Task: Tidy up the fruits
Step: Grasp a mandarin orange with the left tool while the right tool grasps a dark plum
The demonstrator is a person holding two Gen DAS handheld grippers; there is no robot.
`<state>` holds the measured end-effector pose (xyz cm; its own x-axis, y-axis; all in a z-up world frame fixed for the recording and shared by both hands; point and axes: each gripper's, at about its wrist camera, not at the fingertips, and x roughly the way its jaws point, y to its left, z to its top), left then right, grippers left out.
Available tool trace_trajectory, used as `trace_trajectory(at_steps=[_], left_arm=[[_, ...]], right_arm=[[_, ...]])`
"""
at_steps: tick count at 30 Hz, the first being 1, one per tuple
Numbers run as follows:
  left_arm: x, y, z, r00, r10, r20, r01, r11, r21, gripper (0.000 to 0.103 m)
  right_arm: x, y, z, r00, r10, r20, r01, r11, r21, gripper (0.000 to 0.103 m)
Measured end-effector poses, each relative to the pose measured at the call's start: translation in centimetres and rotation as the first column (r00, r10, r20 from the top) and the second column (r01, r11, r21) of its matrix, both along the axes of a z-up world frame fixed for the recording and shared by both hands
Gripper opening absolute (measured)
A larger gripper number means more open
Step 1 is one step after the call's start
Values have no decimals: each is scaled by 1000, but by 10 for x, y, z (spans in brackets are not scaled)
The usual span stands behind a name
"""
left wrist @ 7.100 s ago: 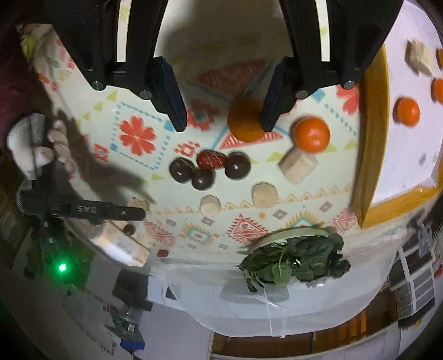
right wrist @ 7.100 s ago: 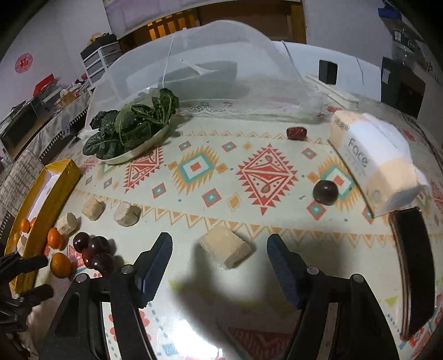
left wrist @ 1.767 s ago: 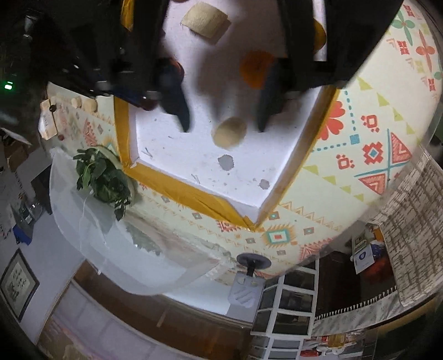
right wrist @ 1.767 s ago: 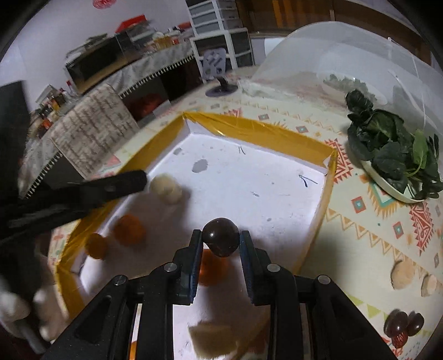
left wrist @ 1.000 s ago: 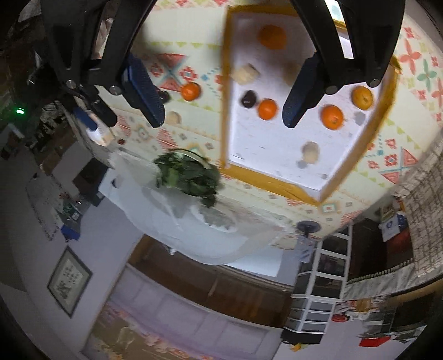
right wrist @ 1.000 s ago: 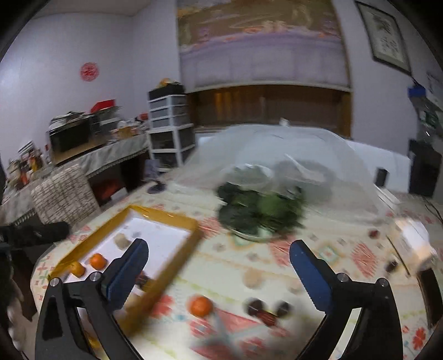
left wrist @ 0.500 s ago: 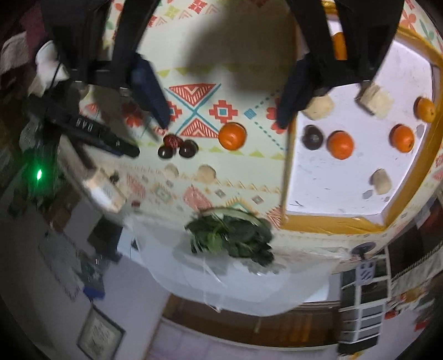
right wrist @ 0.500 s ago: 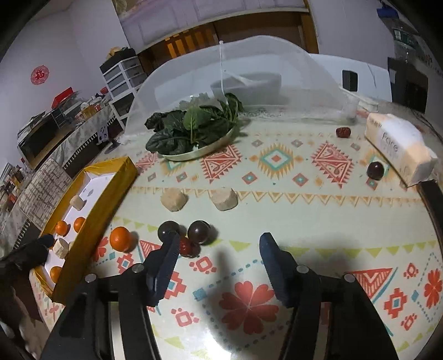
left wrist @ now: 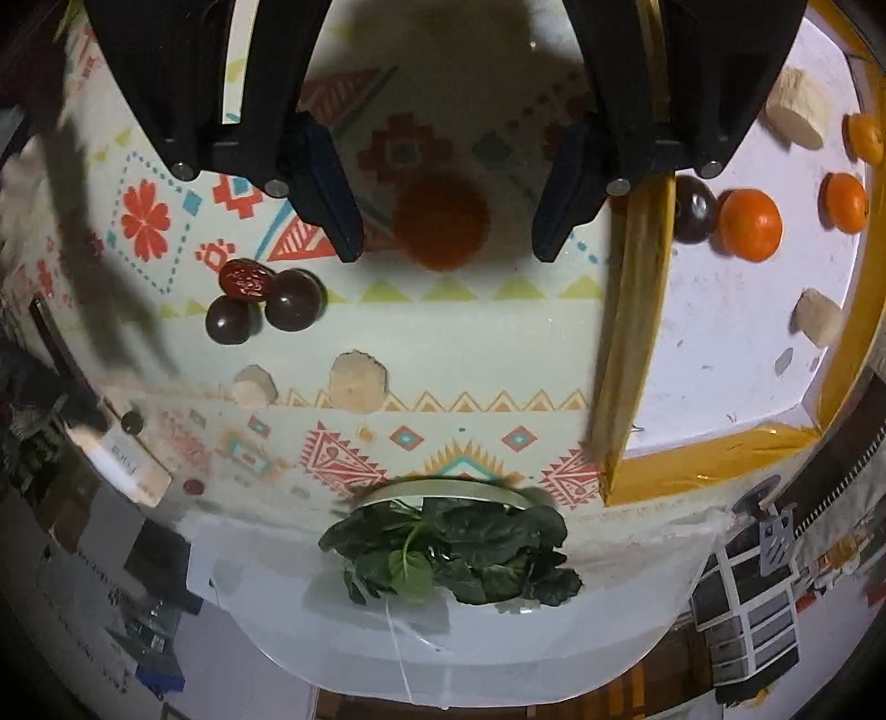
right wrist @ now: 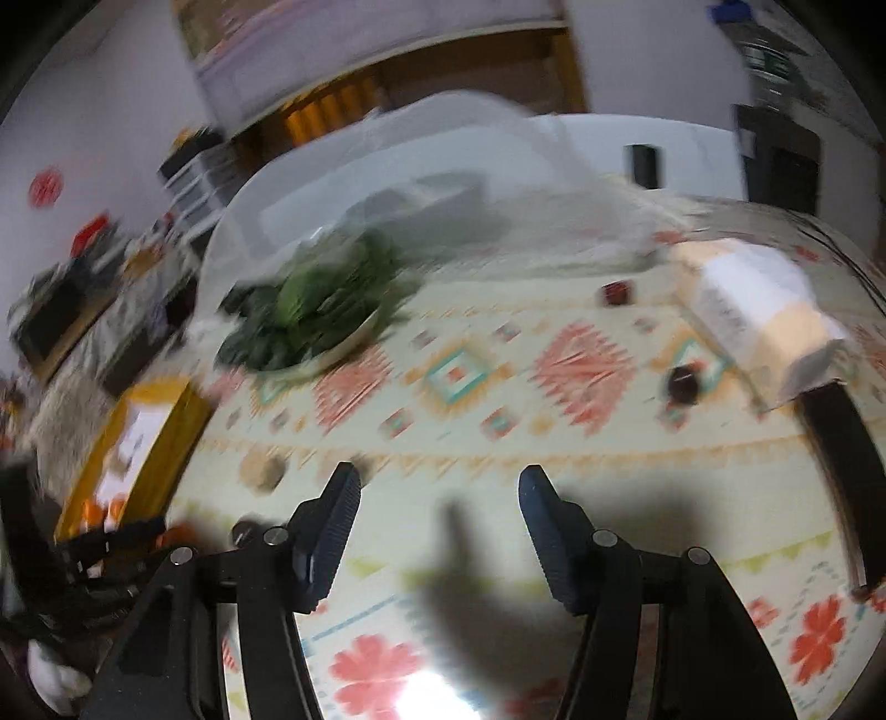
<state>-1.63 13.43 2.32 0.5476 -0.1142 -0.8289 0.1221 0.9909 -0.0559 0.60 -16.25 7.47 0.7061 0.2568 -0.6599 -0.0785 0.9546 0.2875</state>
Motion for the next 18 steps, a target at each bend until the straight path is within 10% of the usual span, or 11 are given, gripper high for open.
trace_trajectory(at_steps=[3,5,18], left_arm=[[0,0,-1,1000,0,11,0,1000,23,55],[-1,0,-1,1000,-15,11,15,1000,22,33],[-19,-1,14,998,-49,33,51,997,-62,33]], right_arm=[[5,-46,6,994,-110,11,110,994,7,64],[10,-70,7,986,-164,-2,164,986,-1,64],[85,-90,-41,953,-275,-132,254,955,-153,64]])
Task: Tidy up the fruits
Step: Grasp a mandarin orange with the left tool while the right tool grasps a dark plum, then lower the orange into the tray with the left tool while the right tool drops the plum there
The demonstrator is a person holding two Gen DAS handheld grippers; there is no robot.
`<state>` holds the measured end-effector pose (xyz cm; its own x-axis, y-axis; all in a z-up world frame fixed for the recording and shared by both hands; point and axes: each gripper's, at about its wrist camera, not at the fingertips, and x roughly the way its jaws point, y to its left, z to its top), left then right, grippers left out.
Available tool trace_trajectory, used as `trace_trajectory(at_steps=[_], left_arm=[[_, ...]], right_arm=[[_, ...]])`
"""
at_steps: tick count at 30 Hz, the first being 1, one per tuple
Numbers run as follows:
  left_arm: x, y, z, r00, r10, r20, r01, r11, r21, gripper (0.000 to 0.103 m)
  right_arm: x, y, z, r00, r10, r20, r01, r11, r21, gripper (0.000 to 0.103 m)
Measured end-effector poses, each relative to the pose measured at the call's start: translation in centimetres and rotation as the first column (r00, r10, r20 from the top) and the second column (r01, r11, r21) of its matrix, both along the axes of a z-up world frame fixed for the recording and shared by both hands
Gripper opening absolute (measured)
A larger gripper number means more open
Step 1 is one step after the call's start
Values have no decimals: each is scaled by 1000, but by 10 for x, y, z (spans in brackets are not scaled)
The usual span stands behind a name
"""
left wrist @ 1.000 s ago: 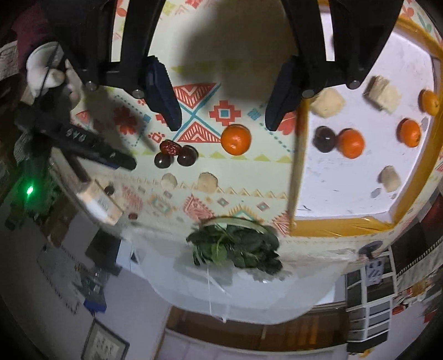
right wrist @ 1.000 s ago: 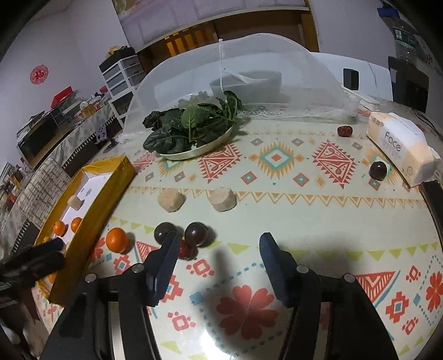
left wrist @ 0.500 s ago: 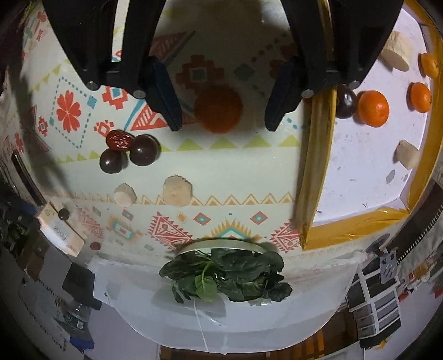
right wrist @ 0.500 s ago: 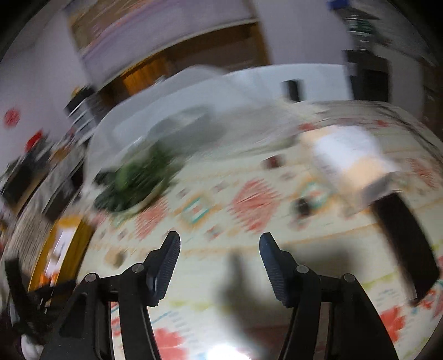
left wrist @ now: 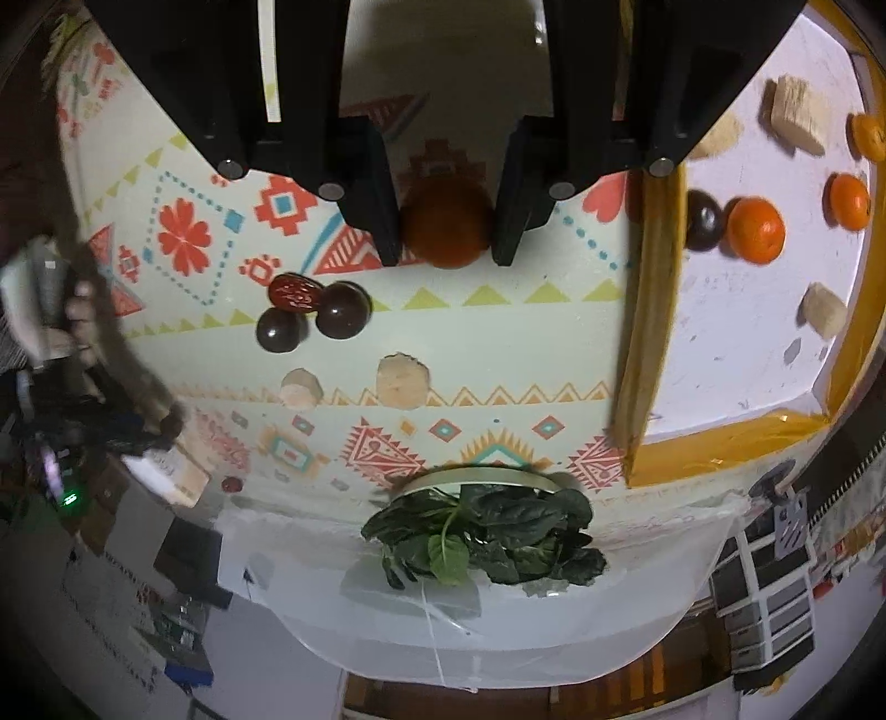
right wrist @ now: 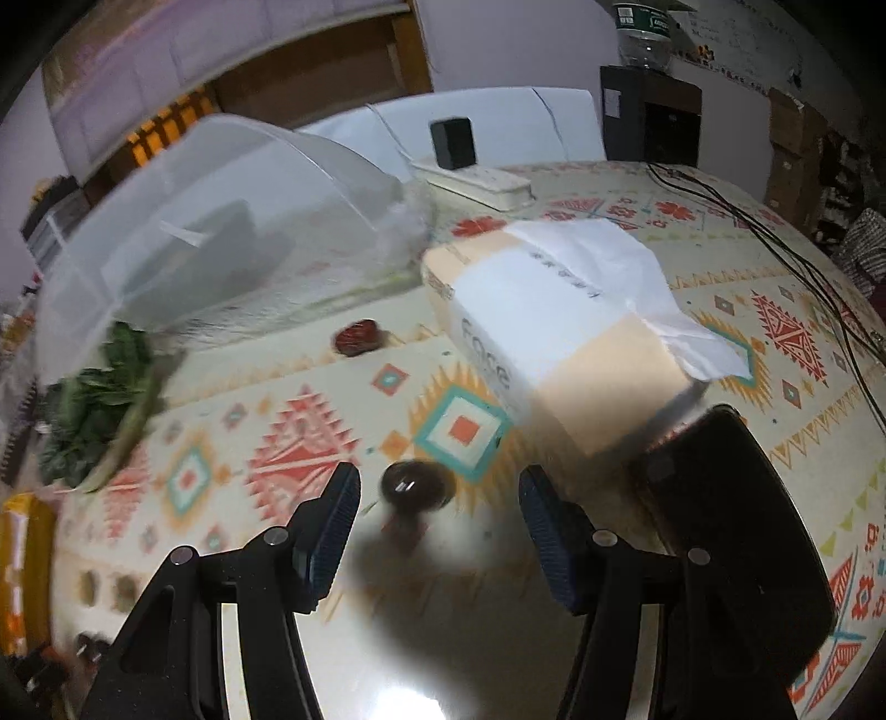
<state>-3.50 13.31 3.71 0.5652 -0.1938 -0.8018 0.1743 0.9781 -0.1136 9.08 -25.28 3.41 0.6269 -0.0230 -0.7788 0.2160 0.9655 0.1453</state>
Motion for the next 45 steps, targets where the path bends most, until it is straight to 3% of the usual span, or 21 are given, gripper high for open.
trace_trajectory(at_steps=[1,4,6,8,11,18,23,29,33,38,41,45], left_arm=[[-4,5,3,1000,8,6,-8,1000,-14,33],[-13,16,11,999,36,33,-35,999,-30,33],[-20,25,16,996,65,55,-63,997,-33,33],[-25,34,20,994,89,69,-86,995,-48,33],[-33,50,25,990,122,77,-116,990,-83,33],[-54,107,37,966,241,97,-225,963,-148,33],[-67,160,36,924,372,90,-354,921,-164,33],[-82,211,22,866,496,57,-486,864,-132,33],[-87,224,14,862,506,36,-497,856,-145,33],[-92,232,12,864,503,31,-493,856,-157,36],[-95,237,16,859,510,47,-497,852,-163,50],[-100,245,21,849,524,65,-506,842,-187,59]], right_arm=[[5,0,-4,1000,0,-14,0,1000,-2,64],[8,4,-8,1000,20,-17,-20,1000,-3,47],[5,10,-4,999,34,-12,-34,999,-4,26],[0,20,0,999,50,-15,-50,998,-36,26],[-14,31,7,996,91,0,-91,996,-8,26],[-56,55,39,979,187,84,-201,955,217,26],[-86,146,63,915,379,137,-402,884,239,26],[-113,290,69,763,626,160,-645,724,245,26],[-114,374,55,694,709,124,-717,665,208,26],[-98,433,33,670,740,63,-740,657,147,26],[-91,452,19,673,739,26,-736,665,126,28],[-87,453,17,686,727,34,-725,679,117,29]])
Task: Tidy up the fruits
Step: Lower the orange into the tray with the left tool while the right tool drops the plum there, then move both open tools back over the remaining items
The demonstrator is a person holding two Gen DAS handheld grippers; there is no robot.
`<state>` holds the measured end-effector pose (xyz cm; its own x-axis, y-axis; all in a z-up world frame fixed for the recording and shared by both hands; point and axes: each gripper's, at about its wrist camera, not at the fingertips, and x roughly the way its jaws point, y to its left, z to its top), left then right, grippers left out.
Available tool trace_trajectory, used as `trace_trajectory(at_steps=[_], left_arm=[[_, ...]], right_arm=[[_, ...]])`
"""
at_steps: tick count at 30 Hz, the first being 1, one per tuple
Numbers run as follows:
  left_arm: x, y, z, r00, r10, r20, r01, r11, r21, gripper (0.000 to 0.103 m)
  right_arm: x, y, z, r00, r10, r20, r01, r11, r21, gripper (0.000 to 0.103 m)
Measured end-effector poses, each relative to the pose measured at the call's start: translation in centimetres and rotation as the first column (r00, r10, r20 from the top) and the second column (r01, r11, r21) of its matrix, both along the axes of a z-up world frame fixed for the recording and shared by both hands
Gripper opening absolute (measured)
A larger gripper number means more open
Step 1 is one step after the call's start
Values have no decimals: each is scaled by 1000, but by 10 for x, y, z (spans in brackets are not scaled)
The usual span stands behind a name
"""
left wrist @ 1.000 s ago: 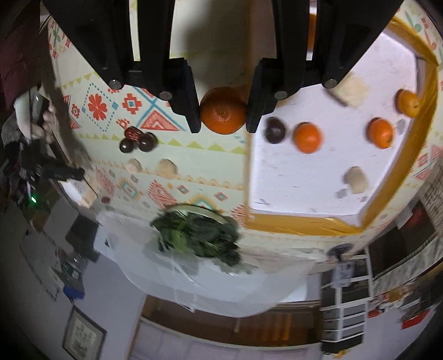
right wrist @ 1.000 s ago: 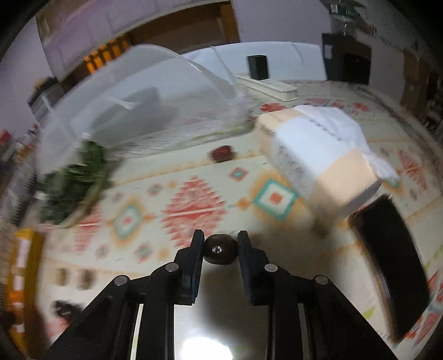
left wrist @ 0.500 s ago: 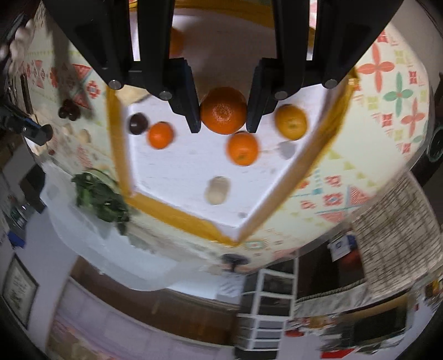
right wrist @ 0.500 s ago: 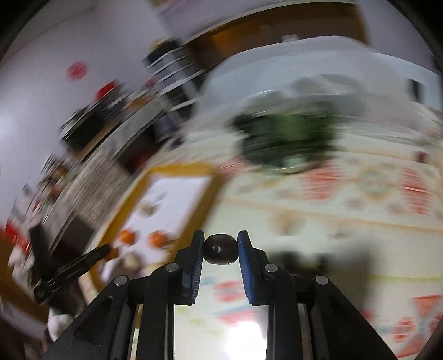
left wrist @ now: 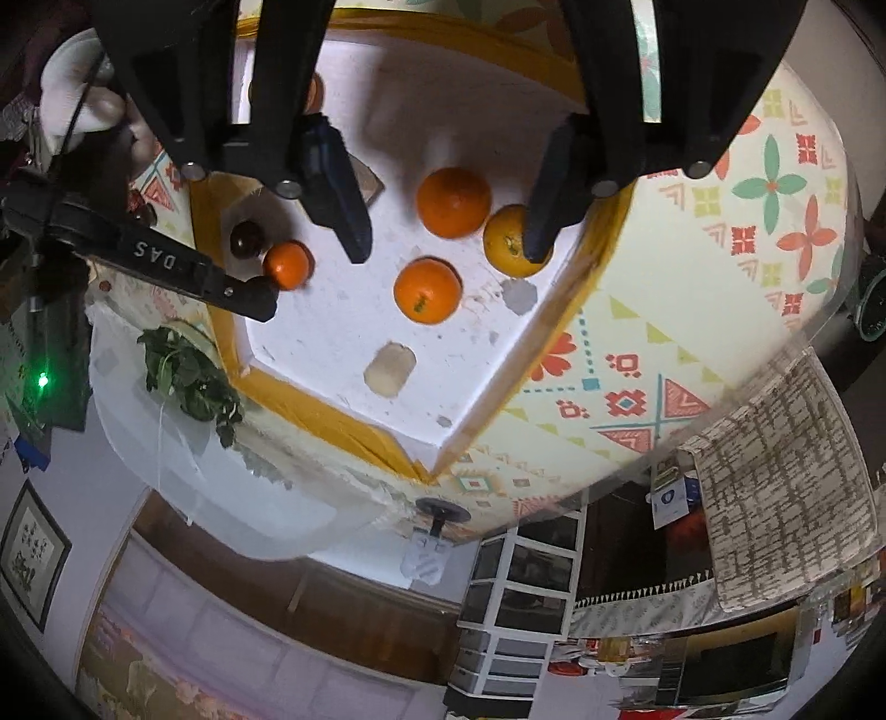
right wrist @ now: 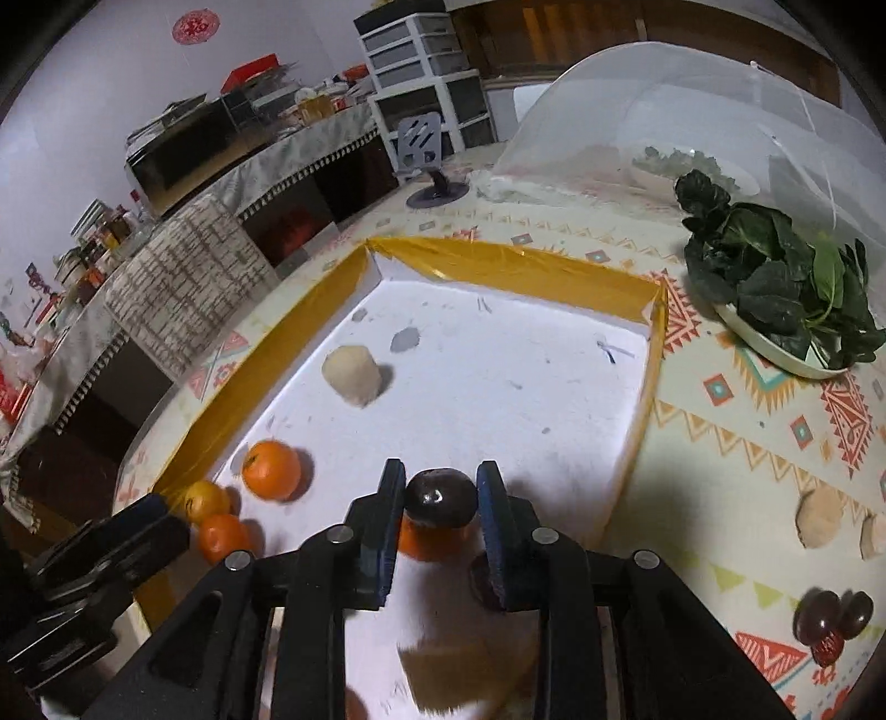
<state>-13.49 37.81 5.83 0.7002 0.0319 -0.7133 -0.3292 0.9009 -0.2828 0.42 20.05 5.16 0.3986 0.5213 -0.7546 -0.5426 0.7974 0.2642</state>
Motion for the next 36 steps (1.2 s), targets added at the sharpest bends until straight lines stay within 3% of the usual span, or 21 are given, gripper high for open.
trace_trajectory(at_steps=[4,11,13,17,20,25,29,33,36], left_arm=[[-3,2,5,1000,0,23,0,1000,-20,60],[-9,-10,19,998,-21,51,22,1000,-16,67],[-11,-16,25,998,-31,61,32,999,-10,67],[-14,-35,37,994,-74,80,74,997,13,73],[-13,-55,44,988,-120,92,118,993,28,73],[-5,-102,50,968,-229,97,227,973,32,73],[7,-157,49,931,-354,84,352,935,40,73],[22,-197,40,901,-430,52,429,903,38,73],[40,-215,34,892,-451,21,450,892,41,73]], right_arm=[[-3,-3,12,999,-1,35,1,1000,7,29],[-13,-40,44,993,-49,103,42,997,67,40],[-19,-62,54,989,-72,130,63,995,73,40],[-29,-123,63,971,-154,181,145,987,61,52],[-32,-176,64,951,-240,196,237,971,42,52],[-30,-274,58,894,-406,191,413,911,7,52],[-16,-347,53,832,-532,158,536,844,20,52],[14,-404,41,783,-620,55,615,784,81,52],[46,-425,28,760,-650,-10,648,755,97,52]])
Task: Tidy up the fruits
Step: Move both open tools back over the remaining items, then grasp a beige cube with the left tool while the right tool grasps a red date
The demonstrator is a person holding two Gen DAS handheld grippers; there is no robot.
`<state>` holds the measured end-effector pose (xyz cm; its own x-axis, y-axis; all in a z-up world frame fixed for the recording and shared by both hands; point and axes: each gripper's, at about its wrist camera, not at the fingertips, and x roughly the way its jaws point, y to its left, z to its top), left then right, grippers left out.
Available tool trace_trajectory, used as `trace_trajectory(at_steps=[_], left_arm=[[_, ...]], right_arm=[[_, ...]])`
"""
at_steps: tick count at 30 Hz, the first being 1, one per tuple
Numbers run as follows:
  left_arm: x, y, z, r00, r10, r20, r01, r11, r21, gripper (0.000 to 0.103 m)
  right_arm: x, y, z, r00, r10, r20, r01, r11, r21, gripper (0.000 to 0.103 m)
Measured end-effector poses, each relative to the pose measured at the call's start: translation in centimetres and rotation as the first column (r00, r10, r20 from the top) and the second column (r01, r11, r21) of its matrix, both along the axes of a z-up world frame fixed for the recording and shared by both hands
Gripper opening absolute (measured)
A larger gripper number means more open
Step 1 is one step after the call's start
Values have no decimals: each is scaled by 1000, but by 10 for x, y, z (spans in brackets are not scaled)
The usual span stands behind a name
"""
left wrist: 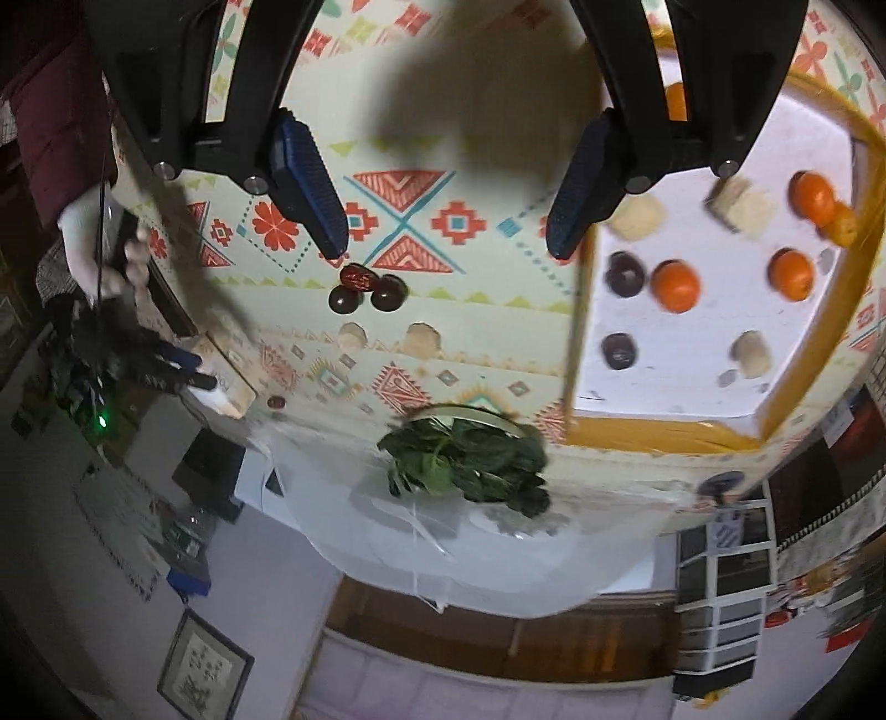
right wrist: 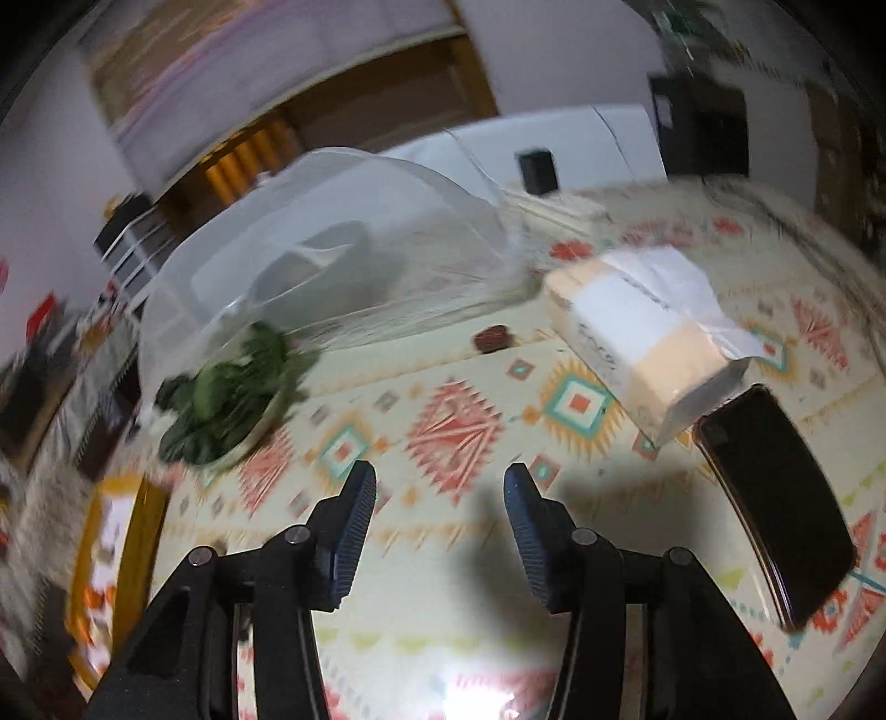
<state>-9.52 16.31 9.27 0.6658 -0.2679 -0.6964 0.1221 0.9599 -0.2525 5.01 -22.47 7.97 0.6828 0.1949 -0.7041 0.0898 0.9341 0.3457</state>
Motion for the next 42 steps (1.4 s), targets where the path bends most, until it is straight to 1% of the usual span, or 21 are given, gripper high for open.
trace_trajectory(at_steps=[4,7,9,14,19,20,21,23,25,26,28,29,30,33,34,35,37,38,39,41,42], left_arm=[[24,-6,0,1000,10,-13,-10,1000,15,73],[47,-8,1,999,31,-17,-31,999,5,73],[67,-13,-1,999,43,-27,-43,999,18,73],[99,-19,-19,994,32,-108,-36,999,-38,73],[123,-19,-31,986,42,-158,-54,996,-72,73],[127,-19,-33,984,42,-170,-56,995,-81,73],[131,-19,-35,982,44,-182,-61,994,-90,73],[138,-21,-39,979,38,-200,-61,992,-108,73],[145,-26,-44,977,36,-209,-55,995,-84,73],[150,-32,-48,977,26,-213,-40,997,-61,73],[158,-39,-56,973,16,-229,-24,999,-31,73],[162,-44,-61,970,8,-241,-14,1000,-22,73],[167,-48,-66,969,-5,-248,2,1000,-12,73],[174,-60,-75,967,-26,-253,35,999,30,73],[174,-65,-75,971,-30,-237,45,998,55,73],[174,-71,-76,974,-36,-226,59,994,96,70],[174,-77,-77,976,-43,-215,74,988,138,53],[172,-82,-77,977,-51,-209,86,983,163,33],[171,-85,-77,976,-53,-209,93,979,182,29],[169,-86,-75,975,-61,-212,100,979,176,29],[167,-86,-74,976,-59,-212,96,981,168,29]], right_arm=[[42,-4,-17,999,-25,-38,25,1000,4,52],[72,-1,-25,997,-57,-49,56,998,-30,52],[90,-2,-32,994,-90,-63,87,995,-42,52],[126,-3,-48,986,-142,-84,135,987,-86,52],[148,1,-55,981,-164,-102,149,979,-140,51],[150,2,-55,980,-168,-107,151,977,-154,45],[150,4,-56,980,-166,-111,146,975,-165,32],[149,8,-57,983,-150,-110,128,974,-186,31],[145,10,-55,984,-137,-111,112,972,-206,31],[141,11,-54,985,-129,-111,104,972,-209,31],[131,9,-51,988,-112,-109,90,979,-184,28],[125,9,-48,990,-97,-104,79,983,-166,23],[119,8,-45,992,-80,-101,65,987,-149,22],[96,11,-34,996,-24,-81,15,994,-106,22],[86,12,-30,997,-3,-71,-4,995,-98,22],[79,14,-27,998,15,-67,-21,996,-88,22],[66,14,-22,997,54,-57,-56,997,-44,22],[60,14,-19,996,72,-45,-73,997,-24,22],[57,13,-17,996,83,-35,-83,996,-17,22],[52,11,-13,998,65,-13,-65,997,-33,23],[53,9,-13,999,51,-8,-52,998,-36,30]])
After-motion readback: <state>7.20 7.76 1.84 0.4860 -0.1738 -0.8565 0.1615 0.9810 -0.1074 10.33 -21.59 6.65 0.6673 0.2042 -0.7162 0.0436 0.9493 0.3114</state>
